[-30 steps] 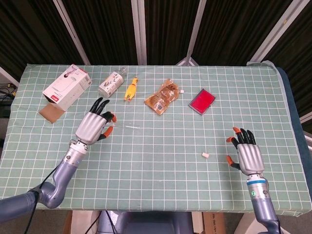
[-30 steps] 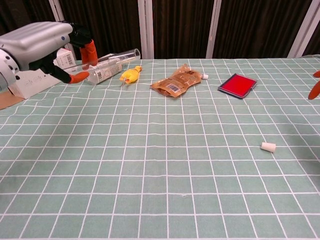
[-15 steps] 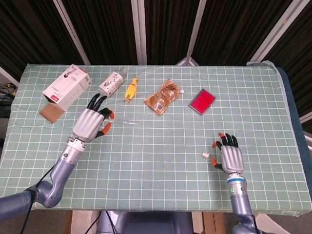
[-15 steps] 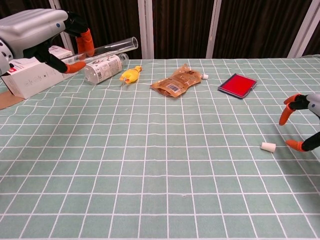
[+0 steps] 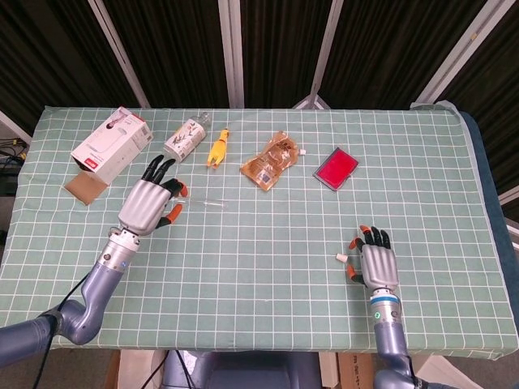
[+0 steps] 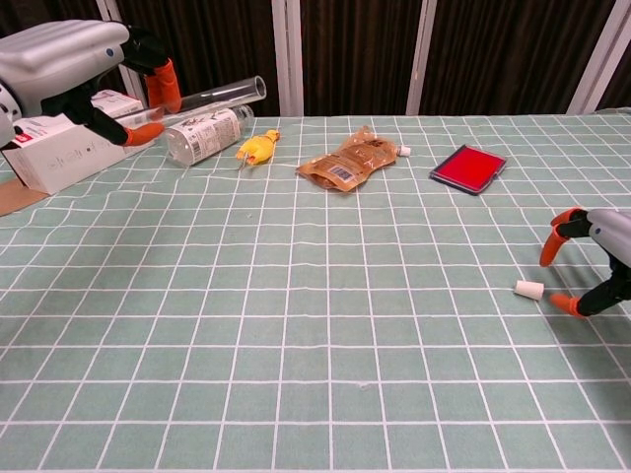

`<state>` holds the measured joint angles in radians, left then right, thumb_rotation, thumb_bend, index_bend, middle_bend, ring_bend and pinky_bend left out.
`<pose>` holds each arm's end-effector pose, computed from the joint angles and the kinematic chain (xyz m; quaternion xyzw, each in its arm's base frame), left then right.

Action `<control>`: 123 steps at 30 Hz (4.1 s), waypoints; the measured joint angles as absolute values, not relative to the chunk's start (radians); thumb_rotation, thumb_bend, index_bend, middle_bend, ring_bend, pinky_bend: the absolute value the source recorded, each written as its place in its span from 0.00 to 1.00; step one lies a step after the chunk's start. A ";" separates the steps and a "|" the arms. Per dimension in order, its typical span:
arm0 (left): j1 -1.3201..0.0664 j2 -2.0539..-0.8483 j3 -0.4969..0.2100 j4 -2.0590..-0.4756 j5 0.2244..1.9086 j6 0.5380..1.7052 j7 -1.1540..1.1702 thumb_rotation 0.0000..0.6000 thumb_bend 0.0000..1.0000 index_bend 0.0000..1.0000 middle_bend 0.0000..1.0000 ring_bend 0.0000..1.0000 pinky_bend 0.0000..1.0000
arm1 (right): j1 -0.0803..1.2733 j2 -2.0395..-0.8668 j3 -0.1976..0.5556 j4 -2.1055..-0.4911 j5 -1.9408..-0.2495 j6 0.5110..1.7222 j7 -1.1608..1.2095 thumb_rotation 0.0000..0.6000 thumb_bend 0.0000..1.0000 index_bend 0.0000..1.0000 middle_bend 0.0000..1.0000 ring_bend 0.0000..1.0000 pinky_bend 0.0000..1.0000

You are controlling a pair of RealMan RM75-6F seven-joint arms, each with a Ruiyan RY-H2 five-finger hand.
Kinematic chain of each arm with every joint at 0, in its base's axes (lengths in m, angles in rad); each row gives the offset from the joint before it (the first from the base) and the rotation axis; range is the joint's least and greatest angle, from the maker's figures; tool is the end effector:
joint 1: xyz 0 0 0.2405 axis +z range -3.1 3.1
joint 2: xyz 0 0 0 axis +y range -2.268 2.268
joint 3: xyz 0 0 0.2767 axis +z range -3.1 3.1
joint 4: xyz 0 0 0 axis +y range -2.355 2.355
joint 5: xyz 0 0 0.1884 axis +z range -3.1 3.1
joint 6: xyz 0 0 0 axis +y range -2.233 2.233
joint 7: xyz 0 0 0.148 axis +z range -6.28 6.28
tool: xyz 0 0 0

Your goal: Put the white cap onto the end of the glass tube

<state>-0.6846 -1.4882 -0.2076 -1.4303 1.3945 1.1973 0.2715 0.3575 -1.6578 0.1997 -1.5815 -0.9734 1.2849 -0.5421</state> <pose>-0.1565 0.3621 0.0652 -0.7092 -0.2433 -0.4690 0.4669 -0.2576 -0.2680 0.0074 0.5784 -0.5009 0.3147 0.5617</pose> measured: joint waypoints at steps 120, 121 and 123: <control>-0.742 -1.878 -0.299 -1.298 1.186 1.210 0.338 1.00 0.63 0.52 0.53 0.11 0.00 | 0.644 -1.407 0.331 -1.541 -1.363 1.245 -0.611 1.00 0.36 0.58 0.21 0.00 0.00; -0.742 -1.879 -0.299 -1.299 1.185 1.211 0.341 1.00 0.63 0.52 0.53 0.11 0.00 | 0.649 -1.411 0.325 -1.528 -1.378 1.247 -0.617 1.00 0.36 0.58 0.21 0.00 0.00; -0.741 -1.883 -0.304 -1.299 1.182 1.217 0.346 1.00 0.63 0.52 0.53 0.11 0.00 | 0.663 -1.424 0.309 -1.497 -1.410 1.250 -0.630 1.00 0.36 0.58 0.21 0.00 0.00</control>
